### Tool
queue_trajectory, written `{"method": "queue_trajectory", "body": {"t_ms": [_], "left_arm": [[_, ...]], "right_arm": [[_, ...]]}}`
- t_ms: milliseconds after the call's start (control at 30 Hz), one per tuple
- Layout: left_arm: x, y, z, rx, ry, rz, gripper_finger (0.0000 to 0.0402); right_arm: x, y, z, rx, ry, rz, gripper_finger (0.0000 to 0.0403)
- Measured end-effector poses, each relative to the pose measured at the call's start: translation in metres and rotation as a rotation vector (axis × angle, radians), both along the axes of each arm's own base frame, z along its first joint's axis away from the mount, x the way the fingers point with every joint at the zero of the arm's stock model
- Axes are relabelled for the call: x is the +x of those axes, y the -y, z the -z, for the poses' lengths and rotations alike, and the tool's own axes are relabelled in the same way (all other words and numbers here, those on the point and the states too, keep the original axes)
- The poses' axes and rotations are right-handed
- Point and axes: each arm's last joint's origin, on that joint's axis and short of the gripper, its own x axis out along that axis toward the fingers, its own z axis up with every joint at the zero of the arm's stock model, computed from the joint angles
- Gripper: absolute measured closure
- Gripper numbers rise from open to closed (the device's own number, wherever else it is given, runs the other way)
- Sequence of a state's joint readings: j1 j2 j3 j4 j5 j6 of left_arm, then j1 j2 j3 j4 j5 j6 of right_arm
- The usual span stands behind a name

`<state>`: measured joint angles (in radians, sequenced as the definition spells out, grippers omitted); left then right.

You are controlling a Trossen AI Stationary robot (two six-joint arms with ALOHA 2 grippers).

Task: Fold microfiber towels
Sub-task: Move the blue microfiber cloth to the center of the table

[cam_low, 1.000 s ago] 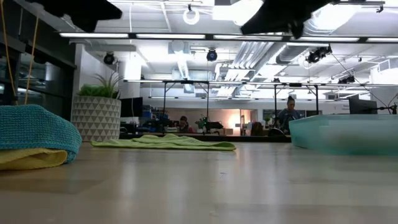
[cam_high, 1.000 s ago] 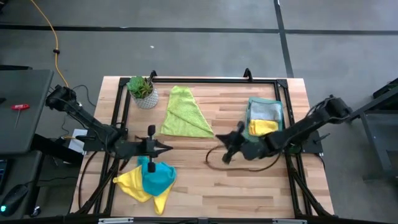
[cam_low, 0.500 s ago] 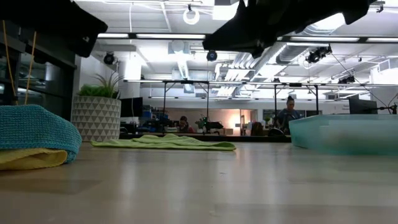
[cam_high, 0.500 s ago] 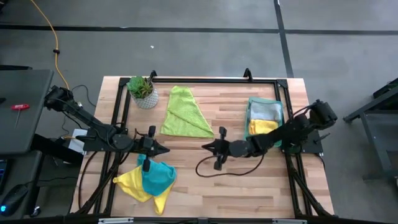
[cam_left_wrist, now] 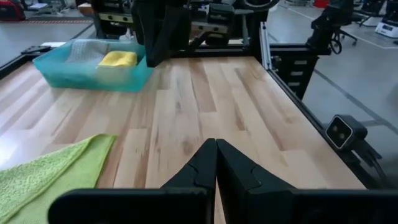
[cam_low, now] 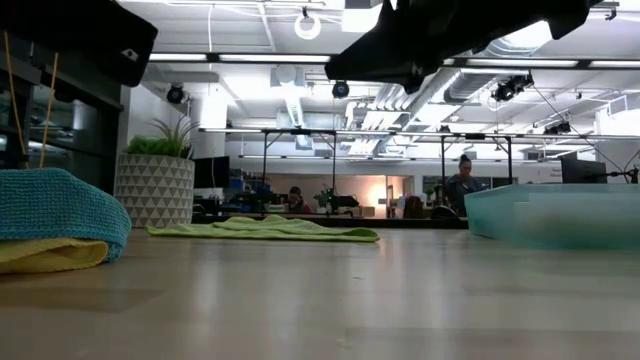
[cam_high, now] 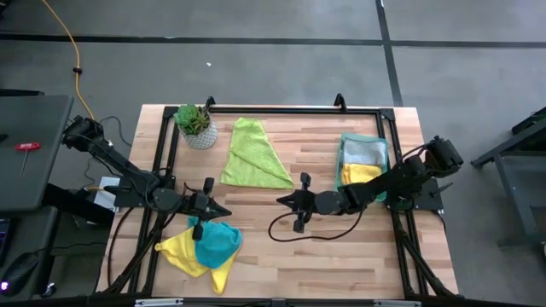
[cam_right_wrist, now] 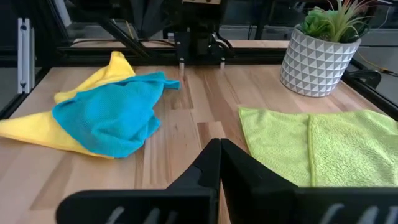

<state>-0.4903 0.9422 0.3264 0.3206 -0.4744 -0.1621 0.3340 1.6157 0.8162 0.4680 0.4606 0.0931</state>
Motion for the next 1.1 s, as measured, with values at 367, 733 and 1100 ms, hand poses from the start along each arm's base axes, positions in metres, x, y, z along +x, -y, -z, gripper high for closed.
{"method": "queue_trajectory", "body": {"t_ms": [367,733,1100], "left_arm": [[0.008,0.009,-0.006,0.019,-0.001,0.025,0.0375],[0.036,0.096,-0.011,0.132,-0.411,0.202,0.0271],[0.024,0.154,0.025,0.197,-0.762,0.191,0.0239]], "right_arm": [[0.000,-0.001,0.000,0.004,-0.004,-0.027,0.0403],[-0.001,-0.001,0.003,0.003,-0.029,-0.026,0.0403],[-0.001,-0.001,0.003,0.033,-0.033,-0.017,0.0403]]}}
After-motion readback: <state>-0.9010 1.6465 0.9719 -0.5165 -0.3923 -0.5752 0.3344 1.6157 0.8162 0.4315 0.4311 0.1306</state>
